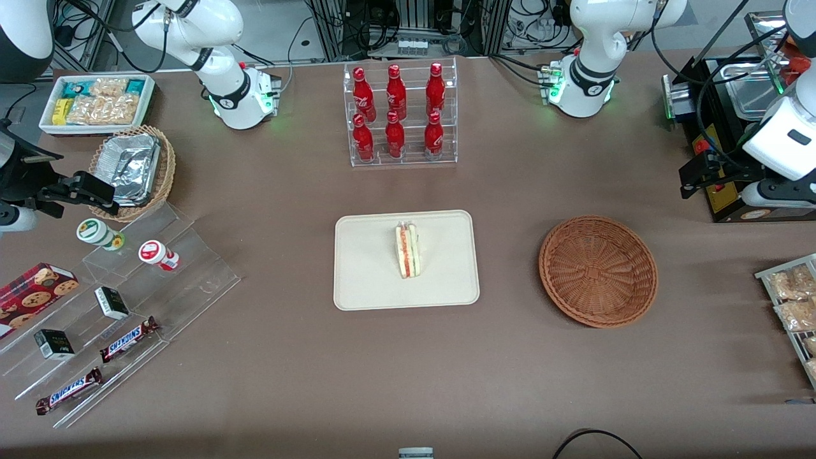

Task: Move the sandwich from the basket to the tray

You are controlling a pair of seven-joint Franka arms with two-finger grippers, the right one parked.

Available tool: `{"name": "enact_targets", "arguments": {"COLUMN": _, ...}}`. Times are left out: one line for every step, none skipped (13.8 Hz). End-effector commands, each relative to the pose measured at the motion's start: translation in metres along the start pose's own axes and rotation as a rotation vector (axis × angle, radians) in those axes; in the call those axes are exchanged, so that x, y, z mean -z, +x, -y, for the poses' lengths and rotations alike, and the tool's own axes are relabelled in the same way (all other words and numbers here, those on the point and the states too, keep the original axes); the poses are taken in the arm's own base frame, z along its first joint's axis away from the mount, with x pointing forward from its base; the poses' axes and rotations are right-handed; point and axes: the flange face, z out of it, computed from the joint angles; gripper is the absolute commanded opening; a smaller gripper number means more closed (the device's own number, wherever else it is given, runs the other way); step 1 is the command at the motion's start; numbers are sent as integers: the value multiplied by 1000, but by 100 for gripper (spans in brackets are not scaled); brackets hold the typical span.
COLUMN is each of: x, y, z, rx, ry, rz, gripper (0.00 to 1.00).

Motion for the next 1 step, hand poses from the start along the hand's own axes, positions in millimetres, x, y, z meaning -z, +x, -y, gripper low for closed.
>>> {"name": "enact_targets", "arguments": {"x": 3, "y": 1, "z": 5, "rx": 31, "ry": -12, "rz": 17, "gripper": 100}}
